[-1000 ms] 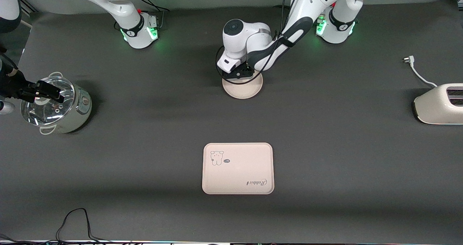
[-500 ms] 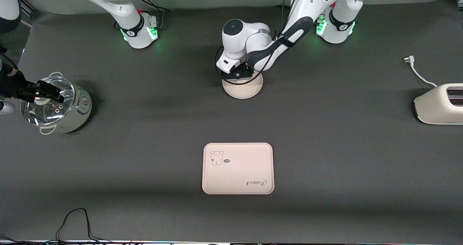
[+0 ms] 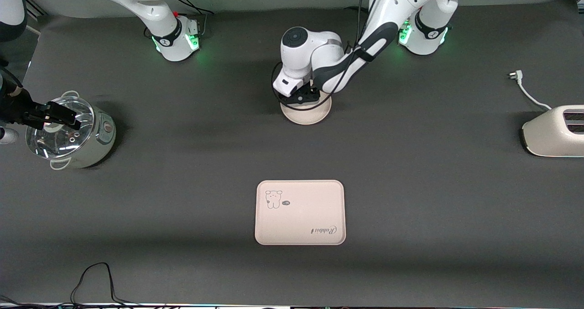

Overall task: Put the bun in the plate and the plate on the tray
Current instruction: 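Lower the bun onto the plate, open the left gripper and withdraw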

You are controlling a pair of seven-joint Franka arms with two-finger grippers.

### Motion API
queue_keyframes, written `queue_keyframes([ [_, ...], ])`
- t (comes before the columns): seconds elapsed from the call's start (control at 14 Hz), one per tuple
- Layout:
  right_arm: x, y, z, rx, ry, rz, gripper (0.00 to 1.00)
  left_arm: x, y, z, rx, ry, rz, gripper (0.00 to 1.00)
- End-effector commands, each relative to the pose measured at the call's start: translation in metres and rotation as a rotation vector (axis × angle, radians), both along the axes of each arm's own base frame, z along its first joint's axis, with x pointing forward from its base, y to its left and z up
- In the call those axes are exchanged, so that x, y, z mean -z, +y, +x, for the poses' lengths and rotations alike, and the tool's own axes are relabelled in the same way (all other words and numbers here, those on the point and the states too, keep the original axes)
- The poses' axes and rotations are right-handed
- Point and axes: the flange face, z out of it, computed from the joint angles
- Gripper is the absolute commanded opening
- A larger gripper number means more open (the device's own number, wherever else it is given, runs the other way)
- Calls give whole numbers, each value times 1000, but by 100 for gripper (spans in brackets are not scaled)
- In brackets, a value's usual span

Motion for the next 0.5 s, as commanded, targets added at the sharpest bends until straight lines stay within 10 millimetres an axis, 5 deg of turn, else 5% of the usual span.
queue_keyframes([
  [0.0,-4,0,-6,-21,-4,-18,100,-23,7,53,17,-45,-22,100],
  [0.43,-6,35,-9,-67,5,-16,100,-84,66,195,73,-15,-31,100],
])
